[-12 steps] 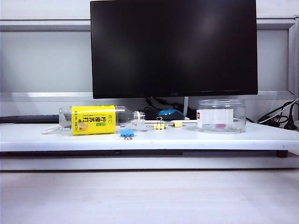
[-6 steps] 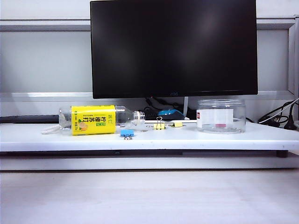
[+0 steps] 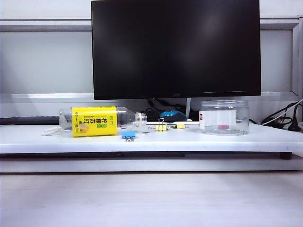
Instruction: Pick up the clips with the largest number of clips of the same color on the table and place them in a round transparent plastic box.
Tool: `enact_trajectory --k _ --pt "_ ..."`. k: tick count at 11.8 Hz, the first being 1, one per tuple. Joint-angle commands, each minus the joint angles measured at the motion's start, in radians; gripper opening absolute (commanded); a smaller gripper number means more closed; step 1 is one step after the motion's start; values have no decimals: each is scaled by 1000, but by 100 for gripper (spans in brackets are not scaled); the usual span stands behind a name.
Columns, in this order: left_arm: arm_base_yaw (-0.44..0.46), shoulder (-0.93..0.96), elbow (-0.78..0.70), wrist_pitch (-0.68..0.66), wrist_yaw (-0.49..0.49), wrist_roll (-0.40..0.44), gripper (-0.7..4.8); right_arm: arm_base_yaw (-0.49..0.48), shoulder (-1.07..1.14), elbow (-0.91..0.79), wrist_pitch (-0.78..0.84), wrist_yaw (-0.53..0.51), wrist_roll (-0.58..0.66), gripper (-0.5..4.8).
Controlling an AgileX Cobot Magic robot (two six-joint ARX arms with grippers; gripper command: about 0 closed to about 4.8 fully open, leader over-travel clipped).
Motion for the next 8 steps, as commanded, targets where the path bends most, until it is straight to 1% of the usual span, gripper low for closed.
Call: enact_trajectory --k 1,2,3,4,5,6,7,8 --pt "-2 -3 126 35 96 86 248 1 -2 30 -52 -9 -14 4" --pt "-2 -1 161 32 115 119 248 1 -2 36 -66 -10 -29 4" --pt "-2 45 251 25 181 159 251 1 -2 50 -100 -8 -81 4" --pt "-2 150 335 -17 252 158 307 1 -2 59 -116 -9 -95 4" --pt "-2 254 399 -62 308 160 347 1 -2 63 -122 -11 -95 4" --pt "-2 431 491 -114 396 183 347 1 -2 64 -124 -16 -95 4" --pt "-40 790 703 -188 520 315 345 2 -2 64 -181 -31 -117 14" --pt "-159 964 837 -318 435 559 345 4 -2 64 -221 -66 -137 14"
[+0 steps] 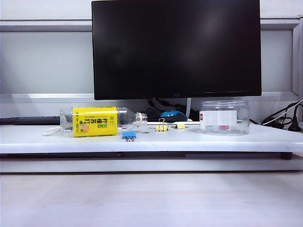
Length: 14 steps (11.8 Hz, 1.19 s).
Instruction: Pick up the clips with the largest number of clips of the same color on the table and place them in a round transparent plastic box.
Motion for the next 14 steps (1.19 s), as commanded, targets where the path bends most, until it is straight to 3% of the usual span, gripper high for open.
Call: enact_trajectory --k 1,2,4,8,12,14 --pt "-293 340 272 -276 -281 518 345 6 -2 6 -66 -54 -40 14" --pt "-533 603 443 -387 -744 719 345 6 -1 6 -65 -51 -43 14" --pt "-573 796 568 -388 -727 724 345 6 -2 6 -67 -51 -43 14" --pt "-581 1061 756 -381 -720 520 345 6 -2 4 -67 -38 -52 14" --pt "-586 1185 815 -314 -752 487 345 5 -2 4 -68 -24 -63 13" --pt "-589 1207 816 -277 -847 485 345 5 -2 4 -70 -23 -63 13"
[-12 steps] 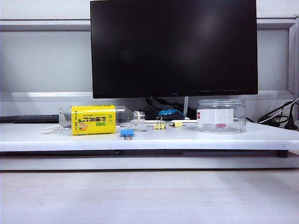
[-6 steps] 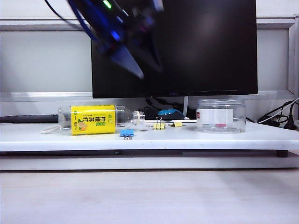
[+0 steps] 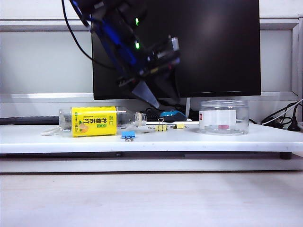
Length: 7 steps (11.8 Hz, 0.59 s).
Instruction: Pick up the clips with the largest number of clips of the same color on the table and place them in a round transparent plastic box.
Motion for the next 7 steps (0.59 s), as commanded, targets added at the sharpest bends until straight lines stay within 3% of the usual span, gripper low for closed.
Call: enact_trajectory --k 1,3,7 --pt "-3 11 6 66 -130 -8 346 0 -2 5 0 8 -7 13" --pt "-3 11 6 108 -173 -41 346 0 -2 5 -8 11 -7 13" --pt "-6 74 6 117 -124 -172 346 -1 -2 5 -8 26 -6 13"
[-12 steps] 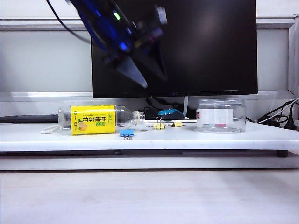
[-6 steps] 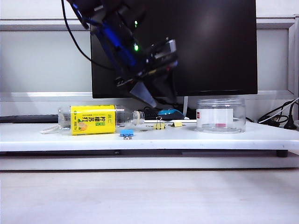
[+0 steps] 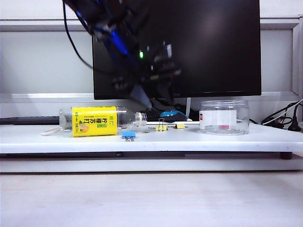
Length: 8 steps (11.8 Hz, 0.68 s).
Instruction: Pick up the clips with the largest number of clips of the same color on the table and place them in a round transparent plastic box.
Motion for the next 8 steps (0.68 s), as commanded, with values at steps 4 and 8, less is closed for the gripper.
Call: enact_trajectory --k 4,8 --pt "-23 43 0 28 46 -40 340 0 -2 5 11 18 -6 13" --pt "-23 61 0 36 42 -37 330 0 -2 5 11 18 -6 13"
